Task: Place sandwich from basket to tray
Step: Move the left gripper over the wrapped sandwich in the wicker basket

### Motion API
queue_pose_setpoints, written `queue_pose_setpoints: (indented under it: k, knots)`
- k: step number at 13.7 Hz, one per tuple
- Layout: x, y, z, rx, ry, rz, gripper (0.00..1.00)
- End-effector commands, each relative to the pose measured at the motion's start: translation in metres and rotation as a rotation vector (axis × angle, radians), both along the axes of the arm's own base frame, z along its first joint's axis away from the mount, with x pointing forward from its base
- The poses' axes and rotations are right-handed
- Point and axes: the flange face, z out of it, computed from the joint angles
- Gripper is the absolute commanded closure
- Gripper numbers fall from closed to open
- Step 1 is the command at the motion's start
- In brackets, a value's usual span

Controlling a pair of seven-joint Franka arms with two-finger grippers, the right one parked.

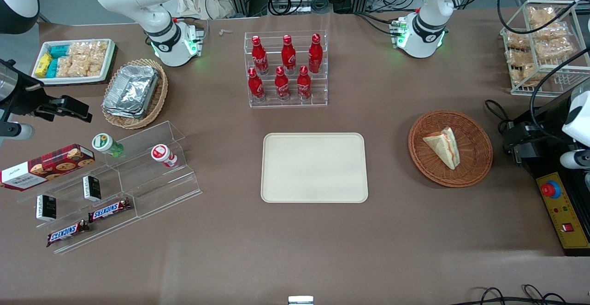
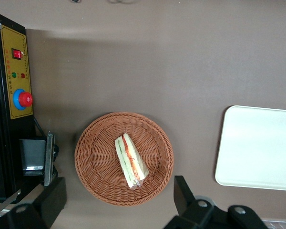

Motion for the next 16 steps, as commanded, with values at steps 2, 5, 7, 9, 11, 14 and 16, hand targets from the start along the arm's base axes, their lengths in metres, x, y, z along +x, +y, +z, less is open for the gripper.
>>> queue_pose_setpoints:
  k: [2,5,7,9,11,14,16]
  knots:
    - [0.0,0.001,0.006,0.017,0.003,-0.015,0.0]
    - [0.0,0.002,0.003,0.013,0.009,-0.015,0.0]
    - [-0.004,0.003,-0.01,0.018,0.052,0.001,0.0]
    - [-0.015,0.003,-0.02,0.022,0.076,0.006,0.0]
    - [-0.025,0.004,-0.031,0.024,0.086,0.009,0.0]
    - [-0.05,0.004,-0.062,0.022,0.019,0.014,0.0]
    - [-0.062,0.004,-0.089,0.024,0.001,0.067,0.0]
